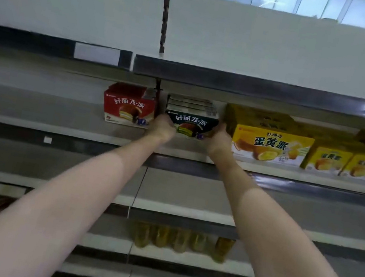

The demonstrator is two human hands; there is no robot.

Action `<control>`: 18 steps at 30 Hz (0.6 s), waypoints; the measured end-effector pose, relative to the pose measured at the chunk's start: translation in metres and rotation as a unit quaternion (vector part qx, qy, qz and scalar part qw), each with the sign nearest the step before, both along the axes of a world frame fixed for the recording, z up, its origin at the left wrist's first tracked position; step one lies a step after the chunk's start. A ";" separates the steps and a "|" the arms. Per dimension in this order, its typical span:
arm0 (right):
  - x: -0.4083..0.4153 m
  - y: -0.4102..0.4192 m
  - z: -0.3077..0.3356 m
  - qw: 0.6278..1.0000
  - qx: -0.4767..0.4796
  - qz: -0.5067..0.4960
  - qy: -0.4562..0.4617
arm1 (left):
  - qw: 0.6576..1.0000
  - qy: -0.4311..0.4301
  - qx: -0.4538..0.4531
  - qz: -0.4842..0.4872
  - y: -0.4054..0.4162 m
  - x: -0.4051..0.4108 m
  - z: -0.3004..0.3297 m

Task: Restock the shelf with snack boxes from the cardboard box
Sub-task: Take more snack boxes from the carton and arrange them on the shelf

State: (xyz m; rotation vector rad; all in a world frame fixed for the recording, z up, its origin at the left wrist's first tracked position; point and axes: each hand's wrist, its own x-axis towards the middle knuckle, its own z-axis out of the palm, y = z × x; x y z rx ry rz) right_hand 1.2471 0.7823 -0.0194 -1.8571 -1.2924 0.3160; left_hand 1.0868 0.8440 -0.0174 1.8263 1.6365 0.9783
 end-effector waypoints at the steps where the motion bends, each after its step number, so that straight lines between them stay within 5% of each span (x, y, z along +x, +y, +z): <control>1: -0.002 -0.007 0.000 1.000 -0.005 0.000 -0.018 | 1.000 -0.003 0.004 -0.011 -0.005 -0.001 -0.001; 12: -0.005 -0.104 0.002 0.998 0.011 -0.052 -0.044 | 0.993 -0.032 0.019 -0.111 -0.075 0.023 0.010; 18: 0.040 -0.196 -0.022 0.990 -0.021 -0.138 -0.027 | 0.960 -0.022 -0.041 -0.275 -0.141 0.093 -0.010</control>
